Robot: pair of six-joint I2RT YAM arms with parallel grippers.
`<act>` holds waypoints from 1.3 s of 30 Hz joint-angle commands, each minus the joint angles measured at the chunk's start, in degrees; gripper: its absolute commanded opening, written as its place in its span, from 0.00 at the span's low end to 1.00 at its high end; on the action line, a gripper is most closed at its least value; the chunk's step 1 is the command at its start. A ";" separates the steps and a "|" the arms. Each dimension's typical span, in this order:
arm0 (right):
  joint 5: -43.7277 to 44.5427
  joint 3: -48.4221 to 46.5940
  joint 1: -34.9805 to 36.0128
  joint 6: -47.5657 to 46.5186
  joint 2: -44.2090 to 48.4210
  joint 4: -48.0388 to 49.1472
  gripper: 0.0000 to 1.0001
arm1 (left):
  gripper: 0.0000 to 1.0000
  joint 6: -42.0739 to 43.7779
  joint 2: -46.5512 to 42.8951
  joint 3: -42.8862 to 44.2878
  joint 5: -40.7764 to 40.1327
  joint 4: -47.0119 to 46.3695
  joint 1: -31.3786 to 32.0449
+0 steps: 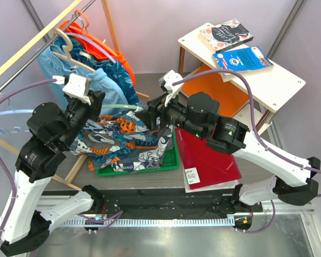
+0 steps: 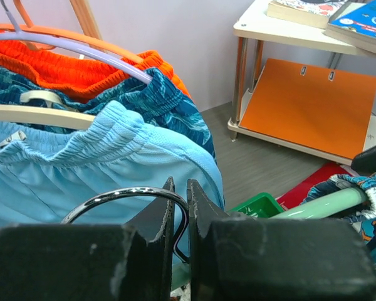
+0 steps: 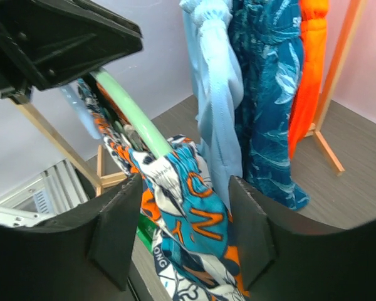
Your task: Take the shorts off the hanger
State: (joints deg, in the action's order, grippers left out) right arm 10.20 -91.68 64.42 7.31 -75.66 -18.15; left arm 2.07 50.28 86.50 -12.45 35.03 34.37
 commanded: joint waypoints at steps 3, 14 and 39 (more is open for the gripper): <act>-2.99 0.27 0.27 2.09 2.27 5.76 0.62 | 0.00 -0.13 -1.50 -0.54 0.23 -4.00 0.08; -3.87 0.18 0.35 2.89 0.95 6.73 0.42 | 0.00 -0.92 -2.29 -0.10 0.85 -4.18 0.08; 2.10 5.26 0.35 2.45 2.79 9.18 0.01 | 0.00 -4.00 -3.96 -1.59 -1.69 -8.04 0.08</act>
State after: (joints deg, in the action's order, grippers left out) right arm 8.62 -89.60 64.45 10.04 -75.24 -10.63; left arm 0.34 47.66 84.88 -11.57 34.98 34.37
